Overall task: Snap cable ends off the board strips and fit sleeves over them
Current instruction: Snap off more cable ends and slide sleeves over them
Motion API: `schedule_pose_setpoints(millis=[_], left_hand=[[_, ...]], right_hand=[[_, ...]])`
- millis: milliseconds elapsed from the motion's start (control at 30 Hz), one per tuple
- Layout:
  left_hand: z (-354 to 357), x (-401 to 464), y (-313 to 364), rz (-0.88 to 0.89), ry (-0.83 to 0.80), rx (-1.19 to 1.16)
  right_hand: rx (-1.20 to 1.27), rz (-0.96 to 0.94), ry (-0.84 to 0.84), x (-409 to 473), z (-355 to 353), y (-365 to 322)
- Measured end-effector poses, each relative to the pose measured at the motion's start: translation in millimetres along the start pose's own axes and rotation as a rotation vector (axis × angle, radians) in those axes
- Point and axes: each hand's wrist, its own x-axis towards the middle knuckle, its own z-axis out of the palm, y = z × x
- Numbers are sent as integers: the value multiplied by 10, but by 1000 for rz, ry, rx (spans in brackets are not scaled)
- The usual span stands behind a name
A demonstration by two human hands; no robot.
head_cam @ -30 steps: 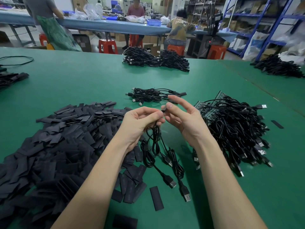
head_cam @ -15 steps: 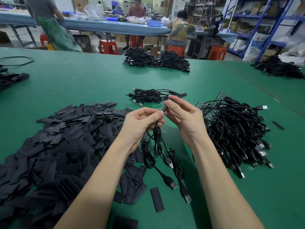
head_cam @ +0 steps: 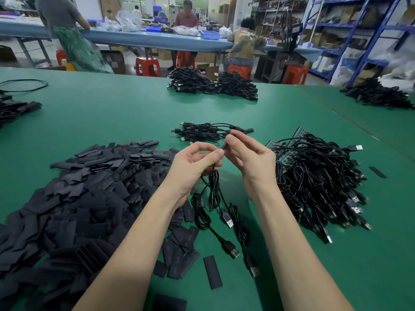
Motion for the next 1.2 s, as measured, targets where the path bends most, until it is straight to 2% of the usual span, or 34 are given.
schedule_pose_setpoints(millis=[133,367,533,600,733,867,933,1067,1200], left_hand=[[32,-14,-29,-20,-58,206],[20,-46,-32,-62,-70,211],[13,99,95,77,16,285],[8,263,214,186,56,430],[31,731,471,380,81,926],[75,1115,397,393,-10,1465],[47,1211,239,368,-51,1633],[-45,1279,-69,334,-106,1814],[-62,1331,-180,291,-140,1706]], right_hand=[[62,8,102,21,-9,-47],[121,-3,188,20,-22,-105],[92,-11,204,52,-117,-221],[37,-17,209,72,-169,-274],[-35,-16,221,99,-265,-329],[-64,37,191,115,-294,-305],[-83,46,172,117,-292,-293],[-112,66,131,95,-282,-263],[-169,74,104,78,-255,-249]])
